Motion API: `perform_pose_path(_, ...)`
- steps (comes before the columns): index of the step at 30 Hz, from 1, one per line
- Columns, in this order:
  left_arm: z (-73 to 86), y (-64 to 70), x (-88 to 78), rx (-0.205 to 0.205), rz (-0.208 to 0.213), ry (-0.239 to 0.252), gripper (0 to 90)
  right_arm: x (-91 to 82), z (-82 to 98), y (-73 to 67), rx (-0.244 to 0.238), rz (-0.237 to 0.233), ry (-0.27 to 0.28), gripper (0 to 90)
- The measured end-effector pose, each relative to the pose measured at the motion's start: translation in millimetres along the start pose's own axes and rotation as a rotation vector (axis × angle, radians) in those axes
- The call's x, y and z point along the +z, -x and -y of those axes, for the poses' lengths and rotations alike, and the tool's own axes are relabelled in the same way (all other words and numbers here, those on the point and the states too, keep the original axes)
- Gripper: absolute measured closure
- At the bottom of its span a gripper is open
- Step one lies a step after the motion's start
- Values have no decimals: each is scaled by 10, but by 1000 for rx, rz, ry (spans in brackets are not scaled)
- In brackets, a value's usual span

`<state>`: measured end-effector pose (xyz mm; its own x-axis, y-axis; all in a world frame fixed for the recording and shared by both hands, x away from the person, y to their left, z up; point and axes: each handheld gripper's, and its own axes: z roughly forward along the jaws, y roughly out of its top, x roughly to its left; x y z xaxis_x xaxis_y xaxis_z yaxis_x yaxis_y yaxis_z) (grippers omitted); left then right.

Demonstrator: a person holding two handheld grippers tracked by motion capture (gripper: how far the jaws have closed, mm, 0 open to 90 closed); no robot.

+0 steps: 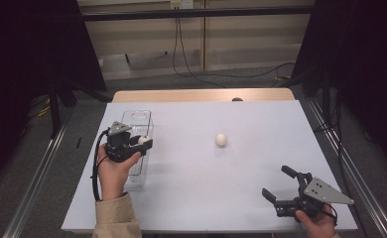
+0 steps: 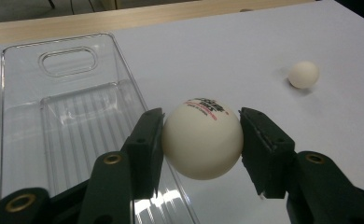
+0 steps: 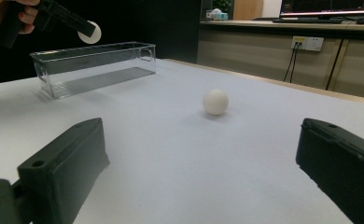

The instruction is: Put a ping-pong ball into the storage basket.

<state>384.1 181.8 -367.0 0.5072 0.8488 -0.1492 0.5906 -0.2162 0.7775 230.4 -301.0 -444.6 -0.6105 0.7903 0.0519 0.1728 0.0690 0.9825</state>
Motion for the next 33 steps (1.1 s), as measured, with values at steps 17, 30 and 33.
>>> perform_pose_path(17,37,-92,-37,-10,-26,-4,512,2,1,-3,1,-1,-1,13)
perform_pose_path(30,80,-157,-42,-19,-74,-10,512,5,2,-4,-1,0,-1,13)
perform_pose_path(33,89,-171,-47,-12,-77,-4,512,6,2,-5,0,0,-4,13)
